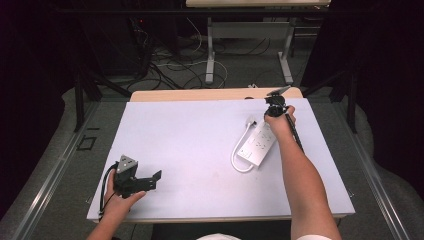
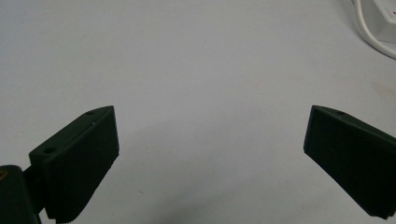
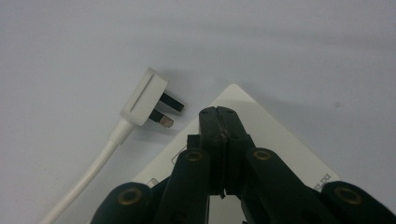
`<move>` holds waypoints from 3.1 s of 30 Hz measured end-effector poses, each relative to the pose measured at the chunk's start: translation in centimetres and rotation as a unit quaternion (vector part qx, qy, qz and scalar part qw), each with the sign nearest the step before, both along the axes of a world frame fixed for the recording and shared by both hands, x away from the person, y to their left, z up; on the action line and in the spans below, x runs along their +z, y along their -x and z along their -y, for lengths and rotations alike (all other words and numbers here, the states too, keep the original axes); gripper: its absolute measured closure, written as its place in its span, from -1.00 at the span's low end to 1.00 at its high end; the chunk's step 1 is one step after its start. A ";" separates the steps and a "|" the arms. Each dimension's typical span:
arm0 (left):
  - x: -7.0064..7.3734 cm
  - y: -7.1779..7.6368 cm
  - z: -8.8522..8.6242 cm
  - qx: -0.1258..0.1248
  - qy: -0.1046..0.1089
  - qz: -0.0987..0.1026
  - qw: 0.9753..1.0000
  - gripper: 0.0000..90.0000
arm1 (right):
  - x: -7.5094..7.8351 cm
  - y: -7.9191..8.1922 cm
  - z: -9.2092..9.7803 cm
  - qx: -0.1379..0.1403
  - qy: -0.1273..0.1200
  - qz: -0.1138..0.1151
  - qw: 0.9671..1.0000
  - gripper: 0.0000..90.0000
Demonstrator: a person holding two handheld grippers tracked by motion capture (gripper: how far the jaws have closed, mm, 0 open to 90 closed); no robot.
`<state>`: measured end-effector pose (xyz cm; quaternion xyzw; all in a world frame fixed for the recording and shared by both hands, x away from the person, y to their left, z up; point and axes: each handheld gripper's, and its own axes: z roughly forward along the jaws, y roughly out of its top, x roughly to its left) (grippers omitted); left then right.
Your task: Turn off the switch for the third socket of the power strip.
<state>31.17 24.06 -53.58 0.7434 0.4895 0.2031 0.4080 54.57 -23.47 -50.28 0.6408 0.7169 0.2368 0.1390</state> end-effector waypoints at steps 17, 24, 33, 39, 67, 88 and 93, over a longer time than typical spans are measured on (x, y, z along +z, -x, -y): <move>0.0 0.0 0.0 0.000 0.000 0.000 1.000 -0.93 | -0.9 -0.3 -0.3 -0.004 -0.016 -0.005 1.000 1.00; 0.0 0.1 0.0 -0.001 -0.002 -0.001 1.000 -0.93 | -0.9 -0.3 -0.4 -0.003 -0.014 -0.010 1.000 1.00; 0.0 0.1 0.0 -0.001 -0.002 -0.001 1.000 -0.93 | -0.9 -0.3 -0.3 -0.005 -0.023 -0.009 1.000 1.00; 0.0 0.1 0.0 -0.001 -0.002 -0.001 1.000 -0.93 | -1.0 -0.3 -0.1 -0.006 -0.024 -0.010 1.000 1.00; 0.0 0.1 0.0 -0.001 -0.003 -0.001 1.000 -0.93 | -1.3 -0.3 0.1 -0.013 -0.032 0.001 0.999 0.98; 0.0 0.0 0.1 0.000 -0.002 0.000 1.000 -0.93 | -0.6 -0.2 0.2 -0.012 -0.029 0.009 0.999 0.59; 0.0 0.0 0.1 0.000 -0.002 -0.001 1.000 -0.93 | -0.4 -0.2 0.3 -0.004 -0.018 0.012 1.000 0.52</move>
